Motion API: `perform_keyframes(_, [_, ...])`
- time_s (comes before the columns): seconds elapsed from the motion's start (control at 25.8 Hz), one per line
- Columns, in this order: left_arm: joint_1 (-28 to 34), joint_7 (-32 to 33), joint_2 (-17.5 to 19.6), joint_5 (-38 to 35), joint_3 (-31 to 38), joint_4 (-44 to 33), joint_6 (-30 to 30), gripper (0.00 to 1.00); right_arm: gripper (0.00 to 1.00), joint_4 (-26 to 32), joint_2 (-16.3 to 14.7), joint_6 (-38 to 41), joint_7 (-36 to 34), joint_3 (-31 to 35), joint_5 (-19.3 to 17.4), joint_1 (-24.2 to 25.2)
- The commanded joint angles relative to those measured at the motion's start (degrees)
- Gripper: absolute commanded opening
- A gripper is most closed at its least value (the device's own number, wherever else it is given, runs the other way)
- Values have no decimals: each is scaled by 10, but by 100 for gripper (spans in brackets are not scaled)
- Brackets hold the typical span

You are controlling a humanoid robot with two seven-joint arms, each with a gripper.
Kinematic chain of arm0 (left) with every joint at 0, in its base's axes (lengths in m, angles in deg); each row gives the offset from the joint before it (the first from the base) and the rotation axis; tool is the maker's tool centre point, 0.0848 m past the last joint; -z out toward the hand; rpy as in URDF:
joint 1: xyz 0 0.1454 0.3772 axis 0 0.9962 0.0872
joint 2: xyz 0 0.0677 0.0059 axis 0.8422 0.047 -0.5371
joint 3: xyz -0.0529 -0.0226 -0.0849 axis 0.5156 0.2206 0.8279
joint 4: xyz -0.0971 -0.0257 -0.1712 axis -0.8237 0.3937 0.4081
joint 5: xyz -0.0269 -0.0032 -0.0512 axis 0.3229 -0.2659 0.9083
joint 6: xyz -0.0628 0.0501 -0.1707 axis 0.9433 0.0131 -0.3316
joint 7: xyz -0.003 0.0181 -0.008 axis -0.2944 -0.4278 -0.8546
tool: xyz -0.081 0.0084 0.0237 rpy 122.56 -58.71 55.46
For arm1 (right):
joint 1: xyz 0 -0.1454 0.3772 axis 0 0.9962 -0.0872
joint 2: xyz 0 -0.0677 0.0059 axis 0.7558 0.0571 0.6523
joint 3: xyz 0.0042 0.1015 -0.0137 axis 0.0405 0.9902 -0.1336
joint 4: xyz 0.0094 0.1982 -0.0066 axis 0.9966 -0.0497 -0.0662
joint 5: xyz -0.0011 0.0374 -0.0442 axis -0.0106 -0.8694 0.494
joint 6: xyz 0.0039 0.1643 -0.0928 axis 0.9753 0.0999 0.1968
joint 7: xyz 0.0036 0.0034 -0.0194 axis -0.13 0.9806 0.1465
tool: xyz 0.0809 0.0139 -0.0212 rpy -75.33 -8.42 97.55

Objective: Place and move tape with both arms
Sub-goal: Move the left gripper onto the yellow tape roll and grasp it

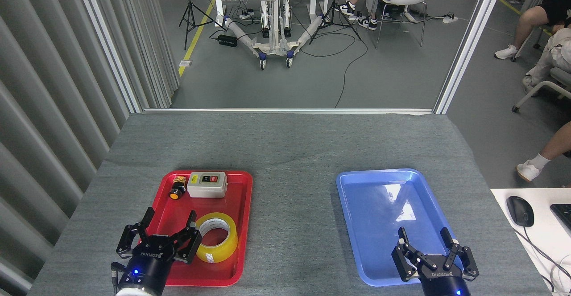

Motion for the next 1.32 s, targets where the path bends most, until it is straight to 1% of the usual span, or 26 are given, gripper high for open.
perform_keyframes(0.0, [1, 6, -3, 1, 0, 14, 0, 100, 100, 0, 0, 0, 0, 0, 0, 3])
perform_keyframes(0.15, [3, 6, -7, 1, 1, 17, 0, 100, 100, 0, 0, -1, 0, 0, -1, 4])
perform_keyframes(0.35, [2, 8, -3, 2, 0, 20, 4, 100, 100, 0, -1, -1, 0, 1, -2, 4])
perform_keyframes(0.46, [-4, 14, -2, 31, -1, 35, 13, 100, 100, 0, -1, -1, 0, 1, -2, 4])
perform_keyframes(0.5, [-6, 28, -3, 41, -1, 31, 14, 100, 100, 0, -1, -1, 0, 2, -2, 4])
perform_keyframes(0.62, [-12, 123, -6, 55, -4, -15, 17, 100, 100, 0, -1, -1, 0, 2, -2, 4])
perform_keyframes(0.7, [-24, 189, -6, 61, -7, -32, 20, 100, 100, 0, -1, -1, 0, 2, -2, 4])
perform_keyframes(0.77, [-44, 253, -6, 61, -15, -31, 15, 100, 100, 0, -1, -1, 0, 2, -2, 4])
perform_keyframes(0.93, [-74, 408, -4, 61, -32, -31, 16, 100, 100, 0, 0, -1, 0, 2, -2, 4])
perform_keyframes(1.01, [-97, 474, -3, 61, -36, -26, 15, 100, 100, 0, 0, -1, 0, 2, -2, 4])
perform_keyframes(1.08, [-113, 502, -3, 60, -36, -3, 13, 100, 100, 0, 0, -1, 0, 2, -2, 4])
perform_keyframes(1.28, [-173, 524, 2, 59, -39, 82, 8, 100, 100, 0, 0, -1, 0, 2, -2, 4])
